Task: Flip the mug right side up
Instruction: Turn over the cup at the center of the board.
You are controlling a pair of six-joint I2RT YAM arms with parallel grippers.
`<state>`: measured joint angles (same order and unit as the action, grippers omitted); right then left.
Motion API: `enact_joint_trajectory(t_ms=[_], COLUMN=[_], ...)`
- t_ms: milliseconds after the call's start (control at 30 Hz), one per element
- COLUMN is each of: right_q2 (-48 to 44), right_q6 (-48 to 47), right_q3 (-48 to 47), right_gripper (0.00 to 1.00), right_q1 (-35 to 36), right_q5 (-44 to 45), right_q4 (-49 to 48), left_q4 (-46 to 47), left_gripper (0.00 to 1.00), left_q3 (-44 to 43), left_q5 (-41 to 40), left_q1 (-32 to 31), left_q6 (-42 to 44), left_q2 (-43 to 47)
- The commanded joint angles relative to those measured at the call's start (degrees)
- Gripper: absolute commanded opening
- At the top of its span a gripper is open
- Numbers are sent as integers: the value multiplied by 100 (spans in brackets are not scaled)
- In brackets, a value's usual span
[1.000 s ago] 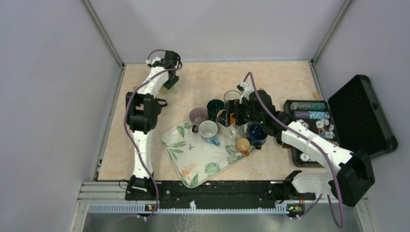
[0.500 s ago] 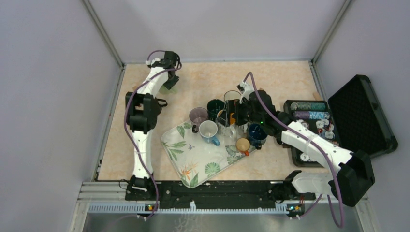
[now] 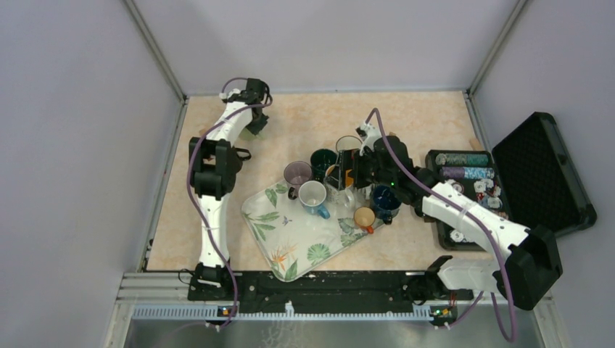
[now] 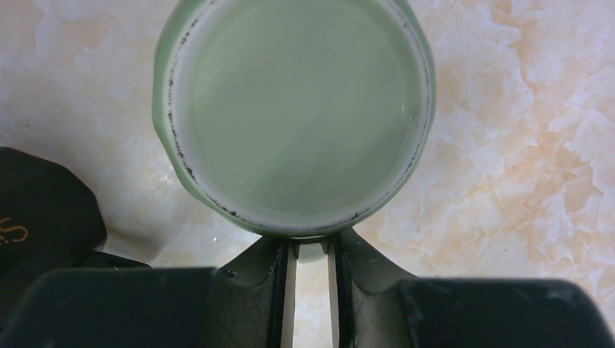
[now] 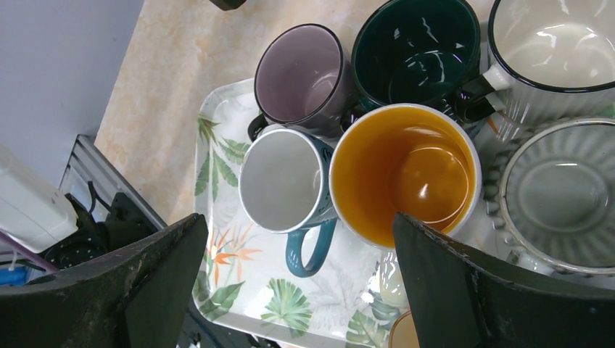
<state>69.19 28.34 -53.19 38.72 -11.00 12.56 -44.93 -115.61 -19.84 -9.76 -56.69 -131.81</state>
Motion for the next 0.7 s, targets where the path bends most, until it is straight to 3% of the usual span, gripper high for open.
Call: enact_joint_trajectory(t_ms=[0,333,533,667], right_q2=[-192,-244,-313,-366], right_q6=[1,147,262,396], right_q3=[54,39,2,-7], right_gripper=[99,99,99,99], right_q1=[-40,-40,-52,-155], right_q5=[113,327,471,473], right_q4=[-152,-300,-444,-603], left_q4=[406,1835,3166,3535], left_gripper=[0,0,0,0], left_q3=[71,985,1872,2023], left_q5=[204,1204,2306,2893], left_q1=[44,74,145,158], left_q6=[209,1052,1335,1434], left_q2=[138,1074,1826,2130])
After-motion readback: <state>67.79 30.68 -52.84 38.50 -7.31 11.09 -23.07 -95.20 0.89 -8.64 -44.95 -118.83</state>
